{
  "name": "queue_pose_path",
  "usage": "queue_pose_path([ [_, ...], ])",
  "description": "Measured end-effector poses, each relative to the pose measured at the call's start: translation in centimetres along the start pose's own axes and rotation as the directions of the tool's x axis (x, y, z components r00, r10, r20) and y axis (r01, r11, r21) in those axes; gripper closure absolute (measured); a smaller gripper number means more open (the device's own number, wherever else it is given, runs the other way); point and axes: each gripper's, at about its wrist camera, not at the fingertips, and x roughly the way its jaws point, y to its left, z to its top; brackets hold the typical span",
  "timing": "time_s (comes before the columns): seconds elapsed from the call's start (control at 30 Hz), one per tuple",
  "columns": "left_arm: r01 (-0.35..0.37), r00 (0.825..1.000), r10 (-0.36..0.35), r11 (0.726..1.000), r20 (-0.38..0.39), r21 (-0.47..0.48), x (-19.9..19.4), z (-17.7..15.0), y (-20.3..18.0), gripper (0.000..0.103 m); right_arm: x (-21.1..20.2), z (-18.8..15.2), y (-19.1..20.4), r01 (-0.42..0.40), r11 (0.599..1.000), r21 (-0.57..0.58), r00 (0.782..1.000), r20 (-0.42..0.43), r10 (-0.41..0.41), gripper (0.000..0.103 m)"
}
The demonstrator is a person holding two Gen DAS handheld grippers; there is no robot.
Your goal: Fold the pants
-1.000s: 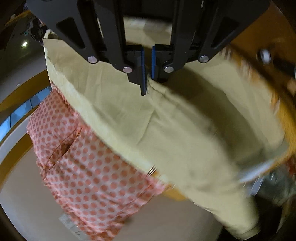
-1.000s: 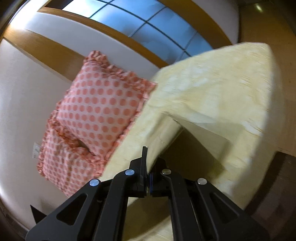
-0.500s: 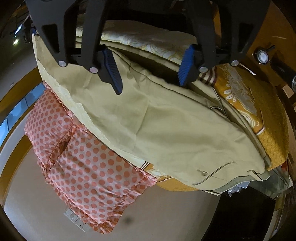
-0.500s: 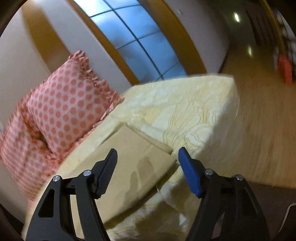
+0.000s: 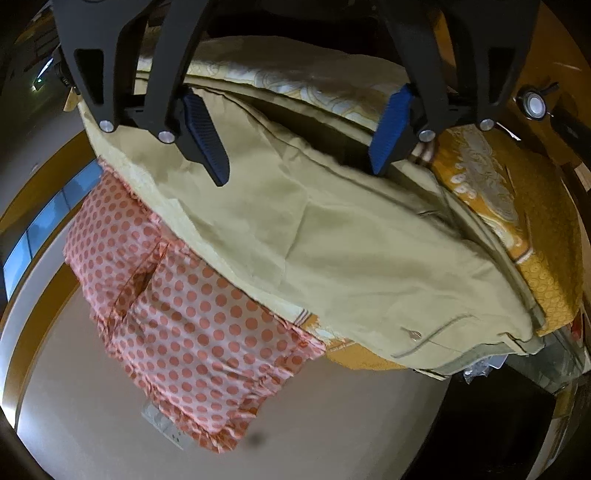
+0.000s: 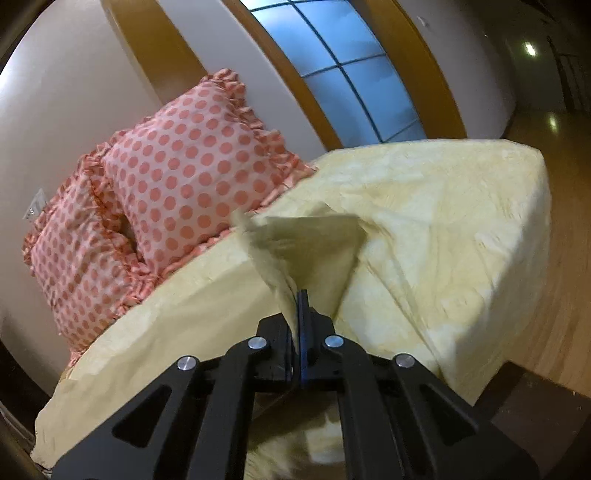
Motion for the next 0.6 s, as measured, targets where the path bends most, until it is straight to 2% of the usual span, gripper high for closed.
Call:
queue_pose_path([
  [0.03,0.001,1.000,-0.001,1.000,0.011,-0.008,-0.3,0.1,0.2,0.026,-0.2,0.4,1.2,-0.033,0.999,-0.026,0.999,0.009,0.033,0.100],
  [0.07,-0.007,1.000,0.008,1.000,0.028,-0.017,-0.7,0.2,0.5,0.020,-0.3,0.9,3.2,-0.093,0.994,-0.059,0.996,0.009,0.093,0.100],
  [0.13,-0.052,0.996,0.054,0.998,0.077,-0.022,-1.5,0.5,1.2,0.016,-0.4,1.4,7.0,-0.197,0.973,-0.118,0.980,-0.002,0.198,0.100],
  [0.23,-0.084,0.991,0.088,0.996,0.102,-0.034,-2.2,0.9,2.2,0.014,-0.5,0.9,15.4,-0.419,0.884,-0.208,0.908,-0.079,0.412,0.100],
  [0.27,-0.091,0.989,0.095,0.995,0.109,-0.037,-2.3,1.0,2.4,0.012,-0.5,0.4,17.6,-0.478,0.851,-0.217,0.878,-0.111,0.465,0.100],
  [0.33,-0.098,0.987,0.102,0.995,0.121,-0.036,-2.5,1.3,2.9,0.010,-0.4,-1.8,23.7,-0.625,0.747,-0.228,0.780,-0.224,0.584,0.100],
  [0.37,-0.105,0.986,0.109,0.994,0.125,-0.039,-2.5,1.5,3.0,0.009,-0.3,-3.8,27.2,-0.704,0.675,-0.221,0.707,-0.305,0.638,0.100],
  [0.4,-0.104,0.985,0.108,0.994,0.133,-0.042,-2.5,1.7,3.3,0.008,-0.3,-5.5,29.5,-0.748,0.627,-0.216,0.657,-0.367,0.658,0.100],
  [0.43,-0.102,0.985,0.108,0.994,0.137,-0.049,-2.5,1.9,3.5,0.008,-0.4,-8.1,32.4,-0.788,0.576,-0.220,0.605,-0.456,0.653,0.100],
  [0.47,-0.101,0.984,0.108,0.993,0.138,-0.061,-2.5,2.1,3.8,0.006,-0.4,-9.8,34.0,-0.802,0.552,-0.228,0.581,-0.515,0.630,0.100],
  [0.5,-0.090,0.985,0.100,0.993,0.137,-0.078,-2.4,2.5,4.3,0.005,-0.1,-13.1,36.5,-0.822,0.511,-0.253,0.539,-0.633,0.555,0.098],
  [0.53,-0.087,0.986,0.099,0.992,0.135,-0.090,-2.3,2.6,4.6,0.004,0.0,-15.3,37.7,-0.826,0.493,-0.272,0.522,-0.698,0.491,0.091],
  [0.57,-0.086,0.986,0.100,0.991,0.132,-0.105,-2.2,2.8,5.0,0.004,0.2,-17.6,38.5,-0.820,0.492,-0.293,0.512,-0.760,0.400,0.085],
  [0.6,-0.089,0.987,0.105,0.987,0.121,-0.131,-1.9,3.2,5.6,0.004,0.1,-19.2,38.6,-0.821,0.489,-0.294,0.493,-0.798,0.347,0.066],
])
